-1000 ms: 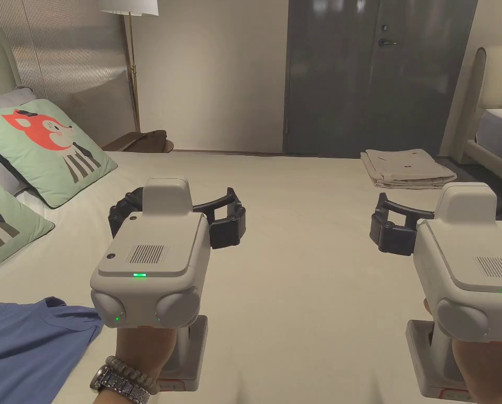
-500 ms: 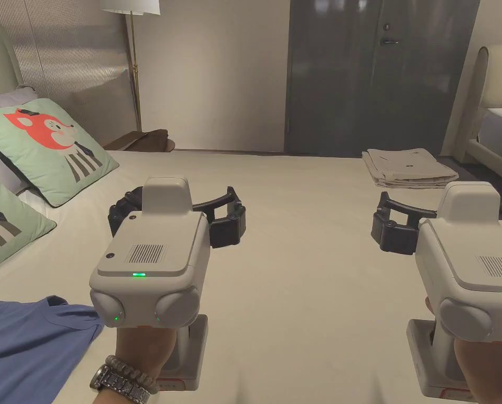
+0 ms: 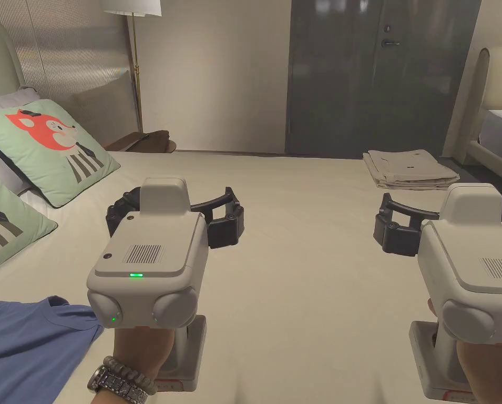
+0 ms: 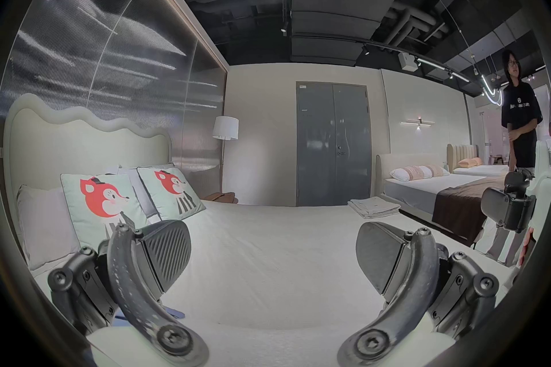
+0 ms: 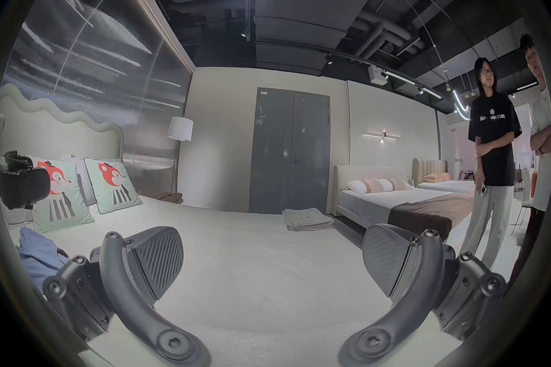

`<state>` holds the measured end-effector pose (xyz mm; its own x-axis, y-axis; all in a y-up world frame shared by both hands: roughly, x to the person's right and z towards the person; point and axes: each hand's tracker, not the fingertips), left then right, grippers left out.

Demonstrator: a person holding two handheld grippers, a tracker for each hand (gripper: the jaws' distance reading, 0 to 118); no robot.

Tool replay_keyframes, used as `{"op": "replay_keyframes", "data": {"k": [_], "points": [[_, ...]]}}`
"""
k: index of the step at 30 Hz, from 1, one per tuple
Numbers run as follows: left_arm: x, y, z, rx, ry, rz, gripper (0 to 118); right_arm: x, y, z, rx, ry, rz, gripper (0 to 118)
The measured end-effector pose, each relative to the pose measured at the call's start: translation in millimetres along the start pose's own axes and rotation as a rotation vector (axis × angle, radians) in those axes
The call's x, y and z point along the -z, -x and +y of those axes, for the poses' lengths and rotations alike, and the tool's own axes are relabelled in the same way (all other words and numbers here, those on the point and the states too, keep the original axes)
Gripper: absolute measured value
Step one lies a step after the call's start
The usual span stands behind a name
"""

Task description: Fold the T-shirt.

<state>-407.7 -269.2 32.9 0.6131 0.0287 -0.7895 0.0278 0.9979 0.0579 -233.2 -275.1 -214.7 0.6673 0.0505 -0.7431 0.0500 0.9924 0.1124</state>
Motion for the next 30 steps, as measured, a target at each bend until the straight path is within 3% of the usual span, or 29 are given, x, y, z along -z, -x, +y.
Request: {"op": "replay_keyframes", "data": {"k": [30], "points": [[-1.5,4.5,3.1,0.005,0.010,0.010,110,4.7,-2.2,-1.2,-0.016,-0.006,-0.009,118]]}}
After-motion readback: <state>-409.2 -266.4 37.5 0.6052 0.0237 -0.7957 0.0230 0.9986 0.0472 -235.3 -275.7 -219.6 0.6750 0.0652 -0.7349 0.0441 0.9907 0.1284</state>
